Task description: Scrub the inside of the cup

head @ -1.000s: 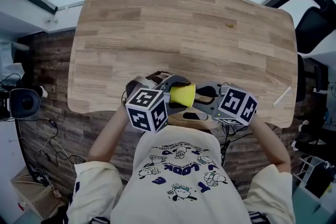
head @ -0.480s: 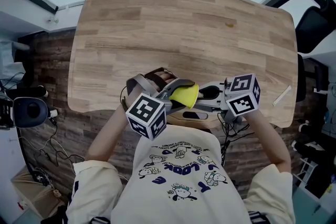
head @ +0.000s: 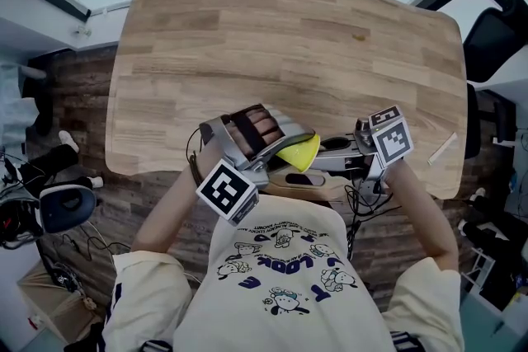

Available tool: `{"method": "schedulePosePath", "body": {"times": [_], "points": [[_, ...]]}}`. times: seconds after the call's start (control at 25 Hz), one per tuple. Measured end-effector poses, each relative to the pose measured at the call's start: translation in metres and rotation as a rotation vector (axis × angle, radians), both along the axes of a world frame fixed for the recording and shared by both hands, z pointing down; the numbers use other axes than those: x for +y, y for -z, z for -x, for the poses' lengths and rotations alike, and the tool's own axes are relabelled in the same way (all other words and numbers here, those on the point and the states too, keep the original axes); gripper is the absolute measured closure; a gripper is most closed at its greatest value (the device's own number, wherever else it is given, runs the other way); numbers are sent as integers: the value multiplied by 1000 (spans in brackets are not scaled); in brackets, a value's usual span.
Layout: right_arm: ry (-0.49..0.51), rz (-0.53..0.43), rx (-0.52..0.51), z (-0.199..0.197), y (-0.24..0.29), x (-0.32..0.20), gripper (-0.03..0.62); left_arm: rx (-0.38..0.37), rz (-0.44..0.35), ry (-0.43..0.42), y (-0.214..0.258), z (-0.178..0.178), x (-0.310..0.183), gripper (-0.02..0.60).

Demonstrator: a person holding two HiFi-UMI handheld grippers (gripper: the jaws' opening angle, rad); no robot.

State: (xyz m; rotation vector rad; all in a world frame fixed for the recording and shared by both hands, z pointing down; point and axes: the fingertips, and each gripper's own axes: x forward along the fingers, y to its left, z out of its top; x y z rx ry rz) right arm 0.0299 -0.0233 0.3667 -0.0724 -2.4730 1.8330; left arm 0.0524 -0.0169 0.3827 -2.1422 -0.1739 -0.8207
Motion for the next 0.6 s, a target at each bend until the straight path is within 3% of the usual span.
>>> {"method": "schedulePosePath", "body": {"times": [0.28,0.6], "points": [[-15,92,-69,-3,3,-2,507,24,-63,7,6,-5,-4,261],[-15,-6,34,-4,-4,-3,507,-33,-35,17,-6,-3,-2,261]]}}
